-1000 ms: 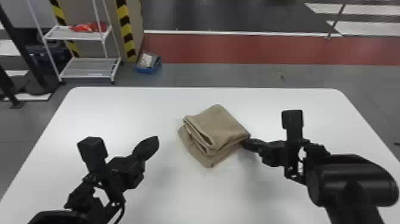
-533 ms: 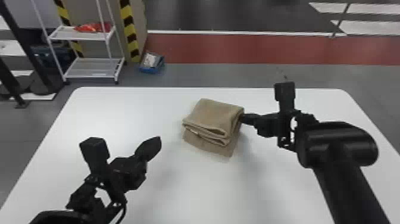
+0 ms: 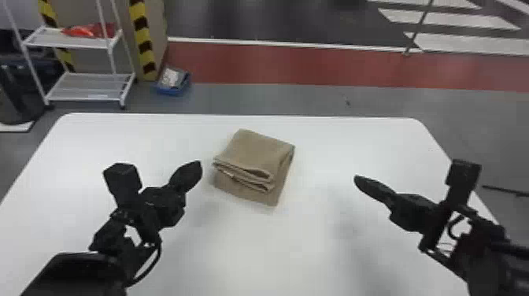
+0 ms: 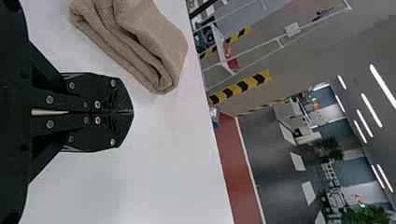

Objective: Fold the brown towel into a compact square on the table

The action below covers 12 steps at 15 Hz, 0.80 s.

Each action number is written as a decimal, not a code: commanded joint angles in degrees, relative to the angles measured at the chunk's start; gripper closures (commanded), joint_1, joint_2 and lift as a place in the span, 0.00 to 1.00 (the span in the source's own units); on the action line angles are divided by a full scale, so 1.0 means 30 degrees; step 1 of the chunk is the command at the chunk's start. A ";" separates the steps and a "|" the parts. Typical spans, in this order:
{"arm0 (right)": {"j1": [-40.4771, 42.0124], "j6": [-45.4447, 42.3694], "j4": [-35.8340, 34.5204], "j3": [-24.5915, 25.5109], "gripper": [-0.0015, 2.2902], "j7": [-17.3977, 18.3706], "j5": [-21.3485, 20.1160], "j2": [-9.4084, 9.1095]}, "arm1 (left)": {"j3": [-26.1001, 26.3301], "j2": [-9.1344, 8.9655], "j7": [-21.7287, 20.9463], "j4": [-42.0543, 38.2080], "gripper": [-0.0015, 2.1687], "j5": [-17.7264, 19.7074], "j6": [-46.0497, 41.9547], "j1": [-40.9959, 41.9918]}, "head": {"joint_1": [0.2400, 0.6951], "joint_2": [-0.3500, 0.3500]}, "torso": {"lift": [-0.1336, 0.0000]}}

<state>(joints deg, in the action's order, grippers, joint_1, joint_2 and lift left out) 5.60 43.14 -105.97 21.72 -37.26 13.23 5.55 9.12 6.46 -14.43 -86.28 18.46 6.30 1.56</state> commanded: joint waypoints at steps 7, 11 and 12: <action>0.3495 0.3069 -0.4697 0.3776 0.85 -0.1964 0.4175 -0.0736 | 0.1793 -0.0423 0.0504 0.5705 0.99 -0.0293 -0.3227 -0.2717 | 1.00 0.16 | 0.16; 0.2880 0.3186 -0.4434 0.3629 0.85 -0.1847 0.4029 -0.0766 | 0.2203 -0.0306 0.0123 0.5060 0.99 -0.0205 -0.2875 -0.1926 | 1.00 0.16 | 0.17; 0.2763 0.3128 -0.4316 0.3541 0.85 -0.1818 0.3970 -0.0795 | 0.2291 -0.0336 0.0093 0.4562 0.99 -0.0175 -0.2699 -0.1516 | 1.00 0.15 | 0.17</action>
<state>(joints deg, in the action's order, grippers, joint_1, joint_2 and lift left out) 14.58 52.60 -119.55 32.73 -42.79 25.47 3.30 15.45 5.45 -14.05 -70.74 17.77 -2.61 -4.64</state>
